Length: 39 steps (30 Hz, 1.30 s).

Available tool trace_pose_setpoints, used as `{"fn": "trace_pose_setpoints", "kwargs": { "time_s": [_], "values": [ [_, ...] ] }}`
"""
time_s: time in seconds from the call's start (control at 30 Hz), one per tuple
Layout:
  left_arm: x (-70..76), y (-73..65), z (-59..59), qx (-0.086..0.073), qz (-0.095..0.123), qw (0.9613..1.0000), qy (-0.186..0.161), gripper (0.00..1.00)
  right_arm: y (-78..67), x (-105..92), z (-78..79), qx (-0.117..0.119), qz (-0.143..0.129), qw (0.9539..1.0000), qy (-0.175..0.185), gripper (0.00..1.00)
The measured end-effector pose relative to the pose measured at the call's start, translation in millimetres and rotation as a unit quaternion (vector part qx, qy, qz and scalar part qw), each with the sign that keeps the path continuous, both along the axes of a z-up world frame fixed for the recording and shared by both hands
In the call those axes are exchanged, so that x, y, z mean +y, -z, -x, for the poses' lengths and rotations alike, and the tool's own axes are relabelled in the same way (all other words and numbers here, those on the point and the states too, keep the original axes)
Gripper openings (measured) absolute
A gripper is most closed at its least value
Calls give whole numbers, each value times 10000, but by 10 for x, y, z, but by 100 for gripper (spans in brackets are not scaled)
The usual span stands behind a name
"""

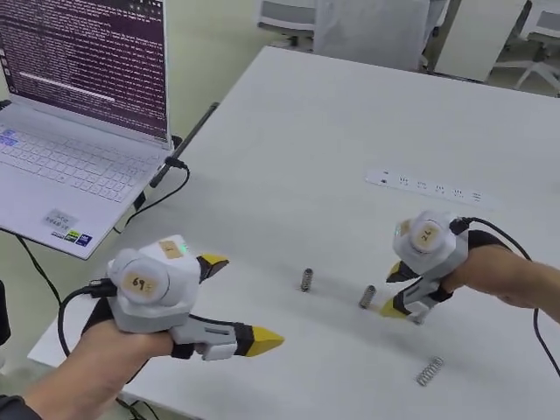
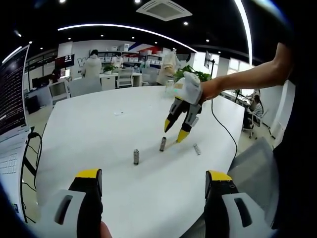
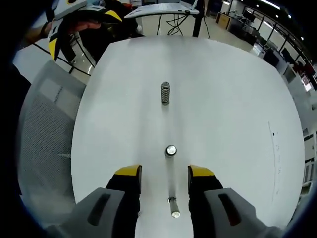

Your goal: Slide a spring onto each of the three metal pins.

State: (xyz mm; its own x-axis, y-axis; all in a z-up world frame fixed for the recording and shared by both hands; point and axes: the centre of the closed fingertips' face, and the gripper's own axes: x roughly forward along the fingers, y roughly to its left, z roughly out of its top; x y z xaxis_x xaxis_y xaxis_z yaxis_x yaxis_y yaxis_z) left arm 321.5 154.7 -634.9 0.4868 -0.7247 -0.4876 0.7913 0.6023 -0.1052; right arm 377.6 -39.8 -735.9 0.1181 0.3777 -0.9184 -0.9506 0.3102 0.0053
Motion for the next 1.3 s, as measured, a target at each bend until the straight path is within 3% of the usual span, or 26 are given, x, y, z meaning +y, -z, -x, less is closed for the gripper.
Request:
{"fn": "trace_pose_setpoints", "kwargs": {
  "time_s": [0.23, 0.4, 0.63, 1.0, 1.3],
  "values": [
    [-9, 5, -6, 7, -12, 10000, 6, 83, -72, -62, 77, -80, -171, 9994, 286, 38],
    [-23, 6, -24, 21, 15, 10000, 0, 82, -143, -61, 123, -127, -518, 9965, 639, 41],
    [-34, 12, -24, 29, 12, 10000, 12, 82, -249, -48, 213, -179, -1011, 9896, 1003, 46],
    [-31, 18, -36, 42, 8, 10000, 10, 82, -327, -171, 367, -335, -1299, 9803, 1451, 54],
    [-80, 22, -37, 69, 22, 9999, 71, 82, -373, -370, 600, -276, -1485, 9702, 1897, 62]
  ]
}}
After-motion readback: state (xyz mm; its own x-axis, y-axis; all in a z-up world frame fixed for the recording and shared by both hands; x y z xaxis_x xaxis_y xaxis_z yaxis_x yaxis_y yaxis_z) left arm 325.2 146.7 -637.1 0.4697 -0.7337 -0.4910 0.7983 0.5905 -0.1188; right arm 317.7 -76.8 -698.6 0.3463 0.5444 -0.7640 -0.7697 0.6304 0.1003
